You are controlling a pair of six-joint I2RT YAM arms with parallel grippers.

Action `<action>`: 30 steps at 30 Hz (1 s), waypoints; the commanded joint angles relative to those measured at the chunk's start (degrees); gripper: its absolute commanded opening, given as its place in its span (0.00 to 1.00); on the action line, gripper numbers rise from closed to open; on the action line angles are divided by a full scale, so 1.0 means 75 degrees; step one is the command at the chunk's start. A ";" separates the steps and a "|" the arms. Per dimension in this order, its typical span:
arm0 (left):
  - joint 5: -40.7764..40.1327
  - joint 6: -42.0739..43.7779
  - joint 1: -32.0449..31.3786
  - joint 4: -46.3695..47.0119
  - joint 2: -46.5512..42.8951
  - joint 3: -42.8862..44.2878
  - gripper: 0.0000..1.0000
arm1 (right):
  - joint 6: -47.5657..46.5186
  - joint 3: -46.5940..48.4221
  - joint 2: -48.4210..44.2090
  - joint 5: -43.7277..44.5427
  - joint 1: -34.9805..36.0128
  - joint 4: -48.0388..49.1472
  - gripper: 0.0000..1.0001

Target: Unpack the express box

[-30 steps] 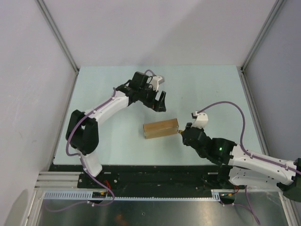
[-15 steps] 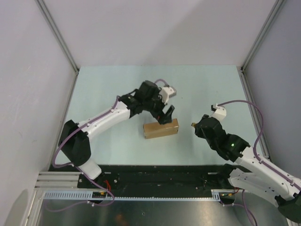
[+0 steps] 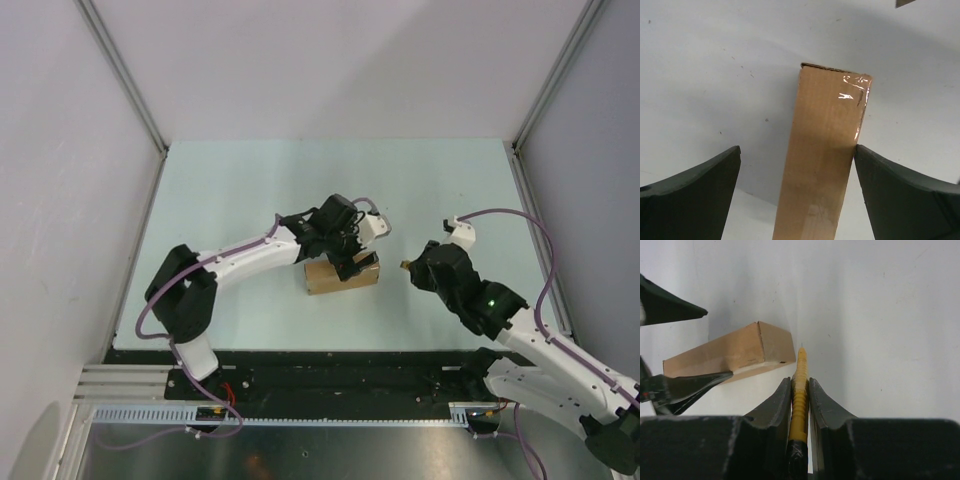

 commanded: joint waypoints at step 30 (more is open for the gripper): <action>-0.0756 0.1010 -0.0490 0.1155 0.0065 -0.1185 0.45 | -0.0770 -0.0703 0.0171 -0.2007 -0.0554 0.2620 0.00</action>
